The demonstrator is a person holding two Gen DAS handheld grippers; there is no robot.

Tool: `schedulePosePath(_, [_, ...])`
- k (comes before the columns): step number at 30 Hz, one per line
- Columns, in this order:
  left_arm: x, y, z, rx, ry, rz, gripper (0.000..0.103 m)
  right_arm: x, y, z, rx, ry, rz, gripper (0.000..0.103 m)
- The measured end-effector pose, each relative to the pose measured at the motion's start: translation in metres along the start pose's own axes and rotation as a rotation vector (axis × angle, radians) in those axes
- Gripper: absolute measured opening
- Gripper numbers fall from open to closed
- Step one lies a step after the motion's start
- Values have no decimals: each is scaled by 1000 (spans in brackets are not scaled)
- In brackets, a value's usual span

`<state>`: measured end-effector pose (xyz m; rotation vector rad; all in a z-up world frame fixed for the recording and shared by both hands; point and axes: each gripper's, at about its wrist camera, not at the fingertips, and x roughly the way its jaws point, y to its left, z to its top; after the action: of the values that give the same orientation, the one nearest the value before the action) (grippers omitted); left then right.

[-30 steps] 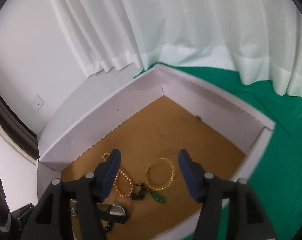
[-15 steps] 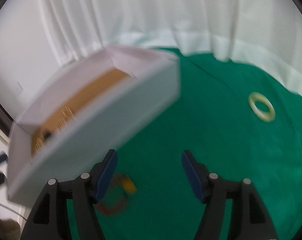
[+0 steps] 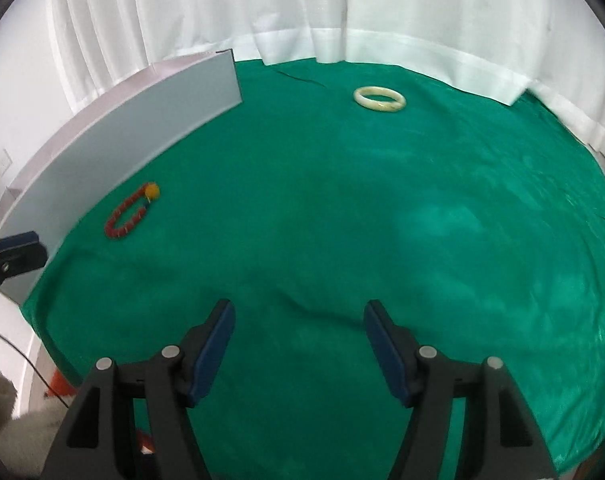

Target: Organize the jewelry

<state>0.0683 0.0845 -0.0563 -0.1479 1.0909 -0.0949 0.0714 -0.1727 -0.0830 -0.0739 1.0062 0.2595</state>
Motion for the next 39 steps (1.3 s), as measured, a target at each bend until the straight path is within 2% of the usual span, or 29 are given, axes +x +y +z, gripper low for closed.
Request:
schedulePosePath(6, [4, 0, -5, 16, 8, 34, 90, -8, -8, -22, 37, -28, -2, 68])
schedulePosePath(14, [3, 7, -3, -3, 2, 51, 90, -4, -1, -22, 33, -42, 25, 68])
schedulePosePath(21, [9, 13, -1, -24, 4, 60, 90, -5, -1, -28, 32, -42, 12, 68])
schedulePosePath(31, [27, 23, 4, 5, 24, 102, 90, -12, -5, -33, 49, -54, 13, 68])
schedulePosePath(39, [41, 5, 19, 73, 10, 147, 90, -10, -2, -34, 55, -39, 30, 68])
